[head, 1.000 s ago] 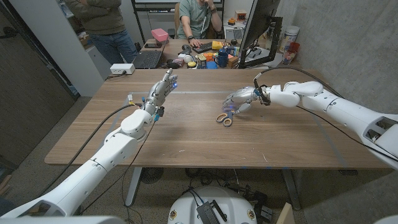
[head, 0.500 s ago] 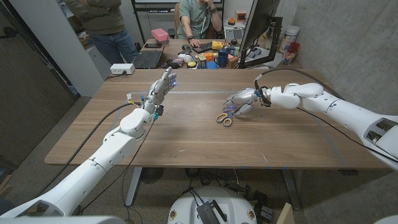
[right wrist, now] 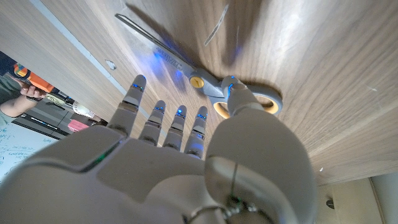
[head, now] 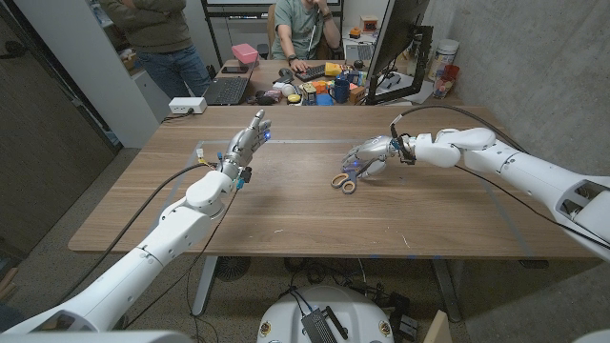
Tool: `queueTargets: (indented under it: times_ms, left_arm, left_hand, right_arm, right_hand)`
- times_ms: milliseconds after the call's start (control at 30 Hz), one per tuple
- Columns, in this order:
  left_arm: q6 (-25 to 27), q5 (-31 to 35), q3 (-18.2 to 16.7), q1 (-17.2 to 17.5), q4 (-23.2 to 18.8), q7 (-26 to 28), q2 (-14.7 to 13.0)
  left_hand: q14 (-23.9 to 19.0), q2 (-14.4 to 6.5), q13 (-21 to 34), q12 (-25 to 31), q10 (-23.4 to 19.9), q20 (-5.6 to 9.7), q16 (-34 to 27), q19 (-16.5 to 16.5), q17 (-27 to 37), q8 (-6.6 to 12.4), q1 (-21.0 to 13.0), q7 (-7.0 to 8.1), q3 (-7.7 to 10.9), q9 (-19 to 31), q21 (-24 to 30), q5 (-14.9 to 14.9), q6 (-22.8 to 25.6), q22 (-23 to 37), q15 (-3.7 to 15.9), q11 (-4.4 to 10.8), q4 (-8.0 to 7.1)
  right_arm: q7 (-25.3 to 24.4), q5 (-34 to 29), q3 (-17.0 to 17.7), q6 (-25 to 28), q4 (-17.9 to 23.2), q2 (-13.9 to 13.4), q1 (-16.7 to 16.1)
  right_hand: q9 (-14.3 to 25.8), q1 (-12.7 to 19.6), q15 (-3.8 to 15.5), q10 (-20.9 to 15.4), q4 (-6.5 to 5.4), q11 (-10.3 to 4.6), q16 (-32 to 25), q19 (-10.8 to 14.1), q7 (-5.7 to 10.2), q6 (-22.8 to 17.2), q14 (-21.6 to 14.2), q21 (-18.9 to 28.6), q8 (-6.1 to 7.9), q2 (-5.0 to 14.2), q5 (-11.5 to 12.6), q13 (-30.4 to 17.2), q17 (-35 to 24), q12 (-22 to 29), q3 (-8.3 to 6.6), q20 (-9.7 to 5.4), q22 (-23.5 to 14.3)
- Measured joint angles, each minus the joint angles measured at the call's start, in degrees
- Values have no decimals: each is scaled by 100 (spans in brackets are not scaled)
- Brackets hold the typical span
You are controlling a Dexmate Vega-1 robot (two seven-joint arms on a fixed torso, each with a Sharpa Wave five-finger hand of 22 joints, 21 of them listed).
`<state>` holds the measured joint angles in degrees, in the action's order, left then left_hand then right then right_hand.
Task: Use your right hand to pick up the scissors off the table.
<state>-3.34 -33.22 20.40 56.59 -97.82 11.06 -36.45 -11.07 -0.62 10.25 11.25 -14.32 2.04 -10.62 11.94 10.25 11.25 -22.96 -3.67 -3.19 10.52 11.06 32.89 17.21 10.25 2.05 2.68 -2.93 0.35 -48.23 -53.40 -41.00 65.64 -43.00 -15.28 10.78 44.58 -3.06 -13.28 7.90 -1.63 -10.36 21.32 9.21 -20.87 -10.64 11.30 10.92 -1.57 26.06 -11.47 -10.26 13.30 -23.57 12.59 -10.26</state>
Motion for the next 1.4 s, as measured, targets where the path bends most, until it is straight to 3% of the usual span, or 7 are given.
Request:
queueTargets:
  times_ms: [167,933,1000,1100,1200,1300,1400]
  left_arm:
    - [0,0,11,2,-13,0,-12]
    - [197,-25,69,-53,-119,-9,-45]
    - [198,-24,71,-53,-127,-9,-42]
    - [199,-22,71,-53,-148,-2,-36]
    - [199,-17,70,-44,-165,25,-33]
    - [198,-15,66,-26,-182,43,-32]
    - [186,-12,51,-7,-202,68,-31]
  left_hand:
    - [0,0,0,0,-19,0,0,0,0,0,0,0,0,0,0,0,0,0,0,19,0]
    - [0,0,0,0,-19,31,0,-31,0,0,0,31,1,0,0,0,30,0,0,18,1]
    - [0,0,0,0,-19,31,0,-31,0,0,0,30,1,0,0,0,30,0,0,18,1]
    - [0,0,0,0,-19,31,0,-31,0,0,0,30,1,0,0,0,30,0,0,18,1]
    - [0,0,0,0,-18,30,0,-31,0,0,0,30,1,0,0,0,30,0,0,18,1]
    - [0,0,0,0,-18,30,0,-31,0,0,0,30,1,0,0,0,30,0,0,18,1]
    - [0,0,0,0,-18,30,0,-31,0,0,0,30,1,0,0,0,30,0,0,18,1]
  right_arm:
    - [-34,0,0,-39,0,0,0]
    - [-192,83,-413,-254,-919,310,264]
    - [-194,97,-449,-264,-983,332,279]
    - [-200,148,-479,-275,-1042,351,287]
    - [-193,178,-516,-279,-1098,367,298]
    - [-178,201,-541,-279,-1138,368,306]
    - [-178,233,-554,-279,-1170,368,309]
  right_hand:
    - [0,0,-32,32,0,31,0,0,0,0,32,0,0,0,0,0,0,0,0,0,0]
    - [-13,-62,-29,206,-5,62,0,2,51,-101,92,1,40,16,2,-1,0,-90,-6,-2,-18]
    - [-13,-59,95,223,25,13,-35,350,71,-271,-37,144,81,16,2,-5,-5,-88,-63,-53,-31]
    - [-5,189,271,53,124,-213,-161,1239,126,-691,-536,452,158,-17,2,-59,-68,45,-224,-181,8]
    - [-5,435,499,-261,149,-286,-280,1378,184,-1217,-1055,680,242,-30,2,-169,-145,244,-376,-43,6]
    - [-4,602,560,-593,137,-275,-390,1483,231,-1806,-1429,767,405,22,-4,-317,-242,453,-492,-101,-16]
    - [-4,756,572,-832,138,-191,-529,1946,242,-2410,-1771,880,572,3,-47,-519,-387,646,-566,-485,-56]
